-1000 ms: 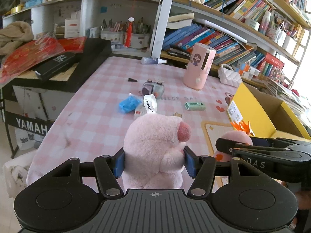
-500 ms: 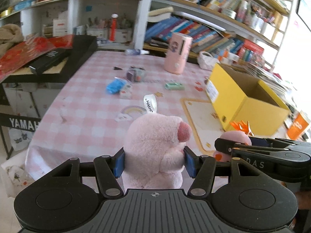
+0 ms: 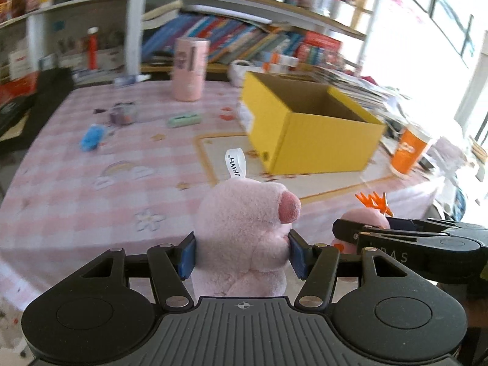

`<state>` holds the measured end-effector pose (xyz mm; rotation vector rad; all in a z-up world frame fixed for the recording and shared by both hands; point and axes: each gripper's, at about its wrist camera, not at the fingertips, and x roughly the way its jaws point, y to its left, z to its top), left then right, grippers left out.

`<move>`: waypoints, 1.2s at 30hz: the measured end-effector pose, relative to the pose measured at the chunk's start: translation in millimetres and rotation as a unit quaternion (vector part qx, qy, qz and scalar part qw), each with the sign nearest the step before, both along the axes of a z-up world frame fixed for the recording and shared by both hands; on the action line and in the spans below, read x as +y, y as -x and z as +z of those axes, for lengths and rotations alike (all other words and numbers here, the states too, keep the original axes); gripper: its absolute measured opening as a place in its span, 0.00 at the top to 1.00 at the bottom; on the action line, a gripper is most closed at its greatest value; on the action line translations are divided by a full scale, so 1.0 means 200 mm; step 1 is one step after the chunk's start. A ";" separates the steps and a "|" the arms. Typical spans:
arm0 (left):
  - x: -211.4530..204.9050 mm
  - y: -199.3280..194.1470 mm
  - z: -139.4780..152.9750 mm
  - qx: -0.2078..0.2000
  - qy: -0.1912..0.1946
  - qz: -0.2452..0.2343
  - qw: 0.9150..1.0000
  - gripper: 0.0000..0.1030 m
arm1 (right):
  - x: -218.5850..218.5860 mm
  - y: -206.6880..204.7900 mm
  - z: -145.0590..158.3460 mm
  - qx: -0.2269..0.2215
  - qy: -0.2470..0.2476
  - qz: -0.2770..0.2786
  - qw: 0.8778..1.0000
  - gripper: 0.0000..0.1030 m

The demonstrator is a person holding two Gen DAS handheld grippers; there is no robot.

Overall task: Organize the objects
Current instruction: 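Lift both pink pigs and carry them toward the yellow box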

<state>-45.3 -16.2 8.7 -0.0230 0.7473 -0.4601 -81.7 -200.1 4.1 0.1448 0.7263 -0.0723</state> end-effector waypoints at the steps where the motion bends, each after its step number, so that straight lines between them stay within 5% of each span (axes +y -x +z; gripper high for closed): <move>1: -0.02 0.00 0.00 -0.001 -0.001 -0.009 1.000 0.43 | -0.03 0.02 0.00 -0.001 -0.001 -0.009 1.000 0.47; 9: -0.17 -0.02 0.01 -0.008 -0.004 -0.051 0.999 0.43 | -0.20 0.08 0.01 -0.002 -0.007 -0.063 0.998 0.47; 36: -0.54 -0.34 0.13 -0.055 0.009 -0.066 0.996 0.43 | -0.53 -0.26 0.09 -0.018 0.002 -0.055 0.998 0.47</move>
